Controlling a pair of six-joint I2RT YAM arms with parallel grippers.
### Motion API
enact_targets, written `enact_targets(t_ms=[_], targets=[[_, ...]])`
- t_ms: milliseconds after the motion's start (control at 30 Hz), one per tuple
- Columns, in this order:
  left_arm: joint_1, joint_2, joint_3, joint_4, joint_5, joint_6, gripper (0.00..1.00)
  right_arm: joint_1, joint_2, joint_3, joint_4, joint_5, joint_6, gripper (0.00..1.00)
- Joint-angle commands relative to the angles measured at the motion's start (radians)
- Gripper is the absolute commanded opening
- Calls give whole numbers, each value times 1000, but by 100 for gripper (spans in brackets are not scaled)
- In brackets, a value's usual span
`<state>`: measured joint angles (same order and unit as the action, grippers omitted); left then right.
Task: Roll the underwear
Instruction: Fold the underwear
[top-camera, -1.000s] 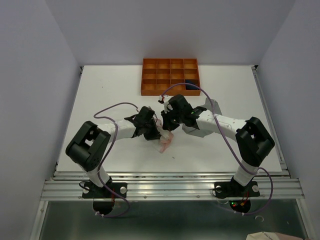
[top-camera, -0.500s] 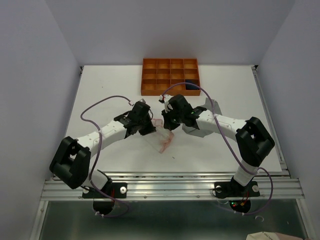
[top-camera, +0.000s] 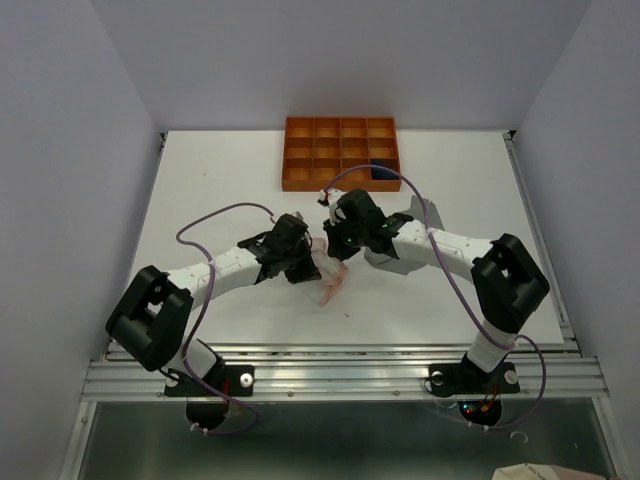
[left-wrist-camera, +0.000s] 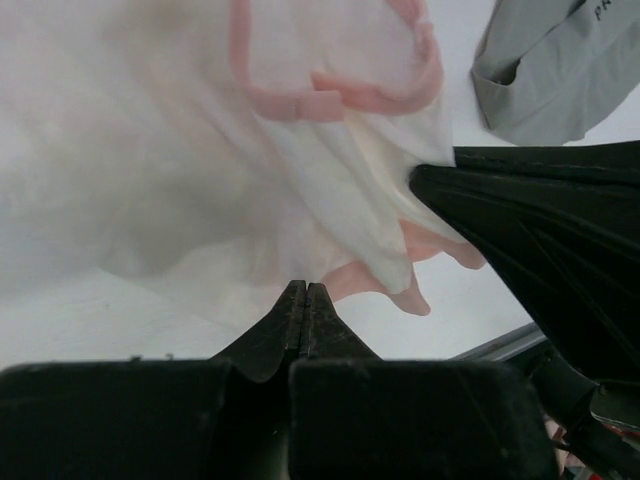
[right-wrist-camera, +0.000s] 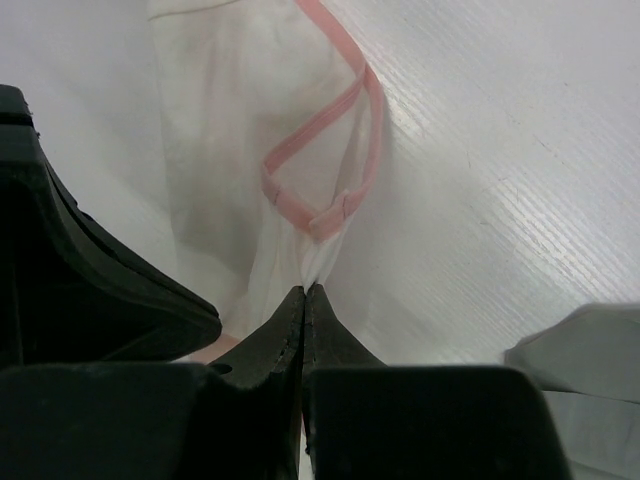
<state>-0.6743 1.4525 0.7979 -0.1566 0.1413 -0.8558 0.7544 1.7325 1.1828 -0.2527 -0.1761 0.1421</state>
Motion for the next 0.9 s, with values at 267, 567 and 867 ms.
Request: enact_targets(t_ms=[267, 567, 867], targets=[[-27, 83, 9, 103, 80, 14, 0, 10, 13, 14, 52, -16, -12, 1], [-31, 137, 24, 149, 93, 18, 0, 10, 9, 12, 50, -14, -12, 1], [-34, 189, 14, 212, 107, -2, 0, 10, 4, 11, 50, -51, -10, 1]])
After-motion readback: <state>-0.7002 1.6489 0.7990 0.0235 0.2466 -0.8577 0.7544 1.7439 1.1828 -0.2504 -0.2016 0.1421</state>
